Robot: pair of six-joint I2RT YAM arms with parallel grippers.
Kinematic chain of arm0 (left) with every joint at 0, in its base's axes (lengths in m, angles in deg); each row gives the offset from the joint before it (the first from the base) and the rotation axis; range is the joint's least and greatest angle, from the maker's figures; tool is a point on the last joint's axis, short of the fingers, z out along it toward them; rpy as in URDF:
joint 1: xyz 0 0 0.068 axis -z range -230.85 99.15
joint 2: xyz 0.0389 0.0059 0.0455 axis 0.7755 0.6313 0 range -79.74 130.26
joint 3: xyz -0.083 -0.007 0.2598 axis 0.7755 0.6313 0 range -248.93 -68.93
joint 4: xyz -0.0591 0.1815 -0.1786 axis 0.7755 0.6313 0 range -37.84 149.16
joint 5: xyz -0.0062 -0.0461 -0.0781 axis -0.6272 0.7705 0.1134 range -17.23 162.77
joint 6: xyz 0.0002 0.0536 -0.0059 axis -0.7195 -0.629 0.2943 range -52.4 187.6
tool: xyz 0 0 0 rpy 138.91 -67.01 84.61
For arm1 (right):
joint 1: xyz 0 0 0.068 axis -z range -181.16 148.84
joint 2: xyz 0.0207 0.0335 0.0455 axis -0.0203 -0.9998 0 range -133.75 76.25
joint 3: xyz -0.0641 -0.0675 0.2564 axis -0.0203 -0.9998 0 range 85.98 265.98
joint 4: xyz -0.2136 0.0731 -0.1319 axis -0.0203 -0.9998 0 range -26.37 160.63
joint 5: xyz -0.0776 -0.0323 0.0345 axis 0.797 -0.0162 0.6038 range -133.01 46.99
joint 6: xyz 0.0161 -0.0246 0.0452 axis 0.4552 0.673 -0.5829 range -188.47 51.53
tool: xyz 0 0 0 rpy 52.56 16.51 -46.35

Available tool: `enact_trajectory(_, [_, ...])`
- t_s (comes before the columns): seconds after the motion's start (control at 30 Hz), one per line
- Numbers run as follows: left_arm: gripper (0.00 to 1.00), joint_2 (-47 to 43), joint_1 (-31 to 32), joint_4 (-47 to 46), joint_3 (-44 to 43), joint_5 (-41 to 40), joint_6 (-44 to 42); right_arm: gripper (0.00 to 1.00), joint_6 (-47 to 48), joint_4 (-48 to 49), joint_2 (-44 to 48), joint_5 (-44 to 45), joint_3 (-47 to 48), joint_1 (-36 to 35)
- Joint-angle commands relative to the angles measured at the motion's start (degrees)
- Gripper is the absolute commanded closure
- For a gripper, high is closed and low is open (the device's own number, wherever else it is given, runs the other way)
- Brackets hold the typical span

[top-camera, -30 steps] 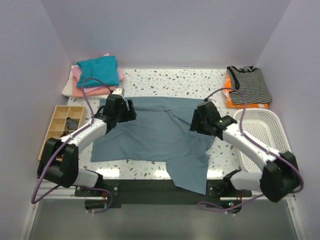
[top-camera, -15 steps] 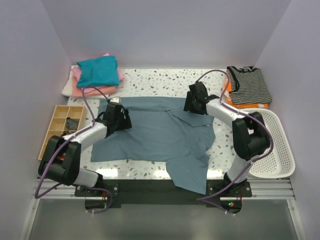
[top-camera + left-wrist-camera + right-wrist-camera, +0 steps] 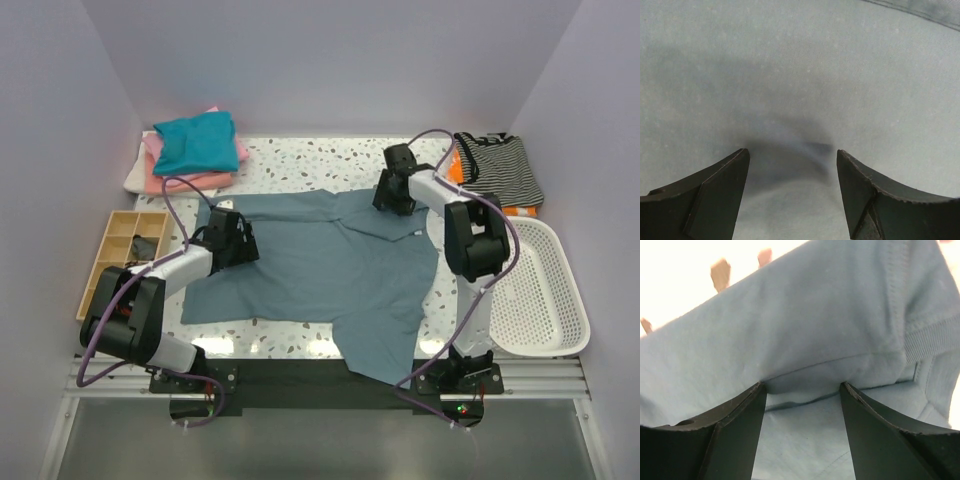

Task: Fold and stack the t-shirts
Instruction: Fold the flattened tshirt in 1/3 of the way

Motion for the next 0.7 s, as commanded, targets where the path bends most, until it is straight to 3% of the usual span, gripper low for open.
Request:
enact_trajectory(0.0, [0.24, 0.1, -0.4, -0.5, 1.1, 0.6, 0.4, 0.35, -1.4, -5.8, -9.9, 0.0, 9.7, 1.8])
enact_trajectory(0.3, [0.24, 1.6, -0.5, -0.4, -0.8, -0.2, 0.1, 0.33, 0.7, -10.8, -20.2, 2.5, 27.8, 3.9])
enact_trajectory(0.53, [0.21, 5.3, -3.0, -1.1, -3.6, -1.1, 0.2, 0.32, 0.8, -10.4, -20.8, 2.0, 27.7, 7.1])
enact_trajectory(0.63, [0.21, 6.1, -3.5, -1.8, -4.3, -0.8, -0.5, 0.31, 3.7, -2.9, -16.7, -1.3, 21.6, 7.3])
enact_trajectory(0.67, [0.21, 5.7, -3.6, -2.3, -4.5, -0.3, -0.8, 0.30, 4.5, 0.7, -12.3, -3.5, 15.7, 7.2])
